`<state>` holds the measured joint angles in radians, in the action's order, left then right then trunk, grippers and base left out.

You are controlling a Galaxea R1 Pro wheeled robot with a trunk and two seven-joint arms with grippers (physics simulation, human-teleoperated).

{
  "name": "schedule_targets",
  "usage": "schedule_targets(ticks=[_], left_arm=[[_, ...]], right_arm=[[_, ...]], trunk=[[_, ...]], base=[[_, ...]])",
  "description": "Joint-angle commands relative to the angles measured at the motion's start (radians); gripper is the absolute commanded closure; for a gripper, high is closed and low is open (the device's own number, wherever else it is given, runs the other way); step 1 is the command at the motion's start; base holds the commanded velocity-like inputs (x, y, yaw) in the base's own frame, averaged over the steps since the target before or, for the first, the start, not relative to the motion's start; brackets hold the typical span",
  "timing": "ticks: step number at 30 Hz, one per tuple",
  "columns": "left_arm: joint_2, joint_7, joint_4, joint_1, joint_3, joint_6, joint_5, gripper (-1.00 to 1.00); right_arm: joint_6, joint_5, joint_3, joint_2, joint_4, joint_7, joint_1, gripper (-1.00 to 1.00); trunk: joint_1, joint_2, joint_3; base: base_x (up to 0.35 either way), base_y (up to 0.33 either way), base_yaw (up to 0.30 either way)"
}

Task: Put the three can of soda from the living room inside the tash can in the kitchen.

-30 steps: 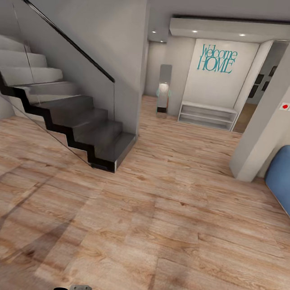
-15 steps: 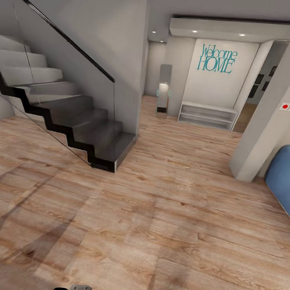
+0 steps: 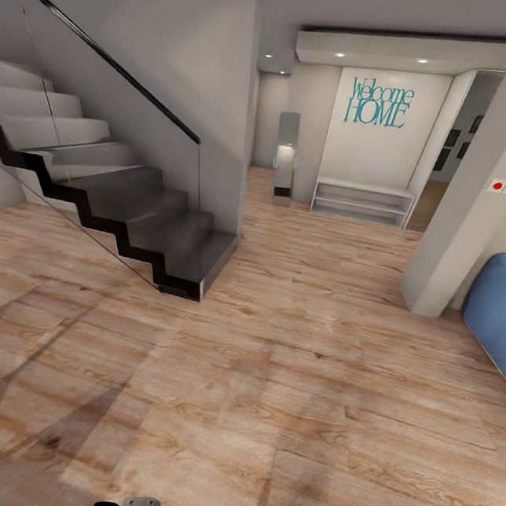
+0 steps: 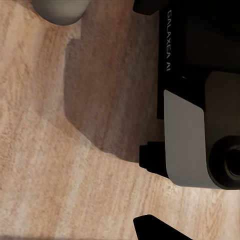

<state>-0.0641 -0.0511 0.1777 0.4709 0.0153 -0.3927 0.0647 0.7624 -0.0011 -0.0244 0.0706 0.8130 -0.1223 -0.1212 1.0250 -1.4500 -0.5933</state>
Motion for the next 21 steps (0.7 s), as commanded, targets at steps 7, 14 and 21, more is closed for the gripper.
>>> schedule_targets(ticks=[7,14,21], left_arm=[[0.001,0.000,0.000,0.000,0.000,0.000,0.001,-1.00],[0.001,0.005,0.000,0.000,0.000,0.000,0.001,-1.00],[0.001,0.008,0.000,0.000,0.001,0.000,0.001,-1.00]], right_arm=[[0.000,-0.002,0.000,0.001,0.000,-0.002,0.000,-1.00],[0.000,-0.001,0.000,0.002,0.000,-0.002,0.000,-1.00],[0.001,0.001,-0.007,0.004,0.000,-0.002,0.000,-1.00]], trunk=[[0.000,0.000,0.002],[0.000,0.000,0.004],[0.000,0.000,0.005]], base=[[0.000,0.000,0.000],[0.000,0.000,-0.024],[0.000,0.000,-0.006]])
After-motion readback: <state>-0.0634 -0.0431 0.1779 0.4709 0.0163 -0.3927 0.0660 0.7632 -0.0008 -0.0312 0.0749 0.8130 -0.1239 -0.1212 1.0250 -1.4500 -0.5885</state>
